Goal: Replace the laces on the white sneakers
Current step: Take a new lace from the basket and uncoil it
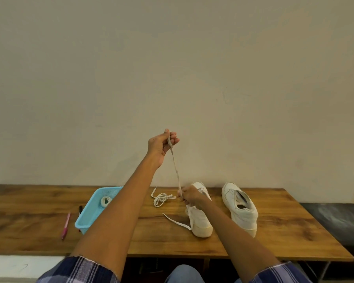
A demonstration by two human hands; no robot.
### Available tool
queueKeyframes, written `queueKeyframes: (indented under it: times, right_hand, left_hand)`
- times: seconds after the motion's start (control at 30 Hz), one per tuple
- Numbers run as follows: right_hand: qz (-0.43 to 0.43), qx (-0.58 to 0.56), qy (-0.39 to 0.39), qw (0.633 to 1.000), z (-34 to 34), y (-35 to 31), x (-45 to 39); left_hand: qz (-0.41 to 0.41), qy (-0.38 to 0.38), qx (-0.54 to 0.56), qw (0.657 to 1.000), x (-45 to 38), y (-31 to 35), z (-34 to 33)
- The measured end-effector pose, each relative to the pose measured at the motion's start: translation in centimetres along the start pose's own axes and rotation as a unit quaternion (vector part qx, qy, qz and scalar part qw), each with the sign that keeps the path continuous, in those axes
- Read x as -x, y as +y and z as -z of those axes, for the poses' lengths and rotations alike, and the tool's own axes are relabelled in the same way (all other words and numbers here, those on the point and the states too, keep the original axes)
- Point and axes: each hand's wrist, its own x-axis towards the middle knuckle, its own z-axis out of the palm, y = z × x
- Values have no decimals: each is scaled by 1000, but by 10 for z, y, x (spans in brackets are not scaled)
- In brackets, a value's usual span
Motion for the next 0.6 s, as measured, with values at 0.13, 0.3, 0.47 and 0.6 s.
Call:
queueKeyframes:
  times: [0.13,0.3,0.47,0.6]
  right_hand:
    - [95,2,86,992,4,-19,-2]
    - [188,-192,24,963,27,-83,21]
    - [223,-158,23,962,25,-95,28]
    - [213,-86,-5,973,21,-83,31]
  left_hand:
    - [-2,0,-51,999,-1,-2,2]
    - [19,8,-112,994,-5,-16,7]
    - [27,30,-136,990,-5,-24,5]
    - [0,20,-117,993,-4,-18,10]
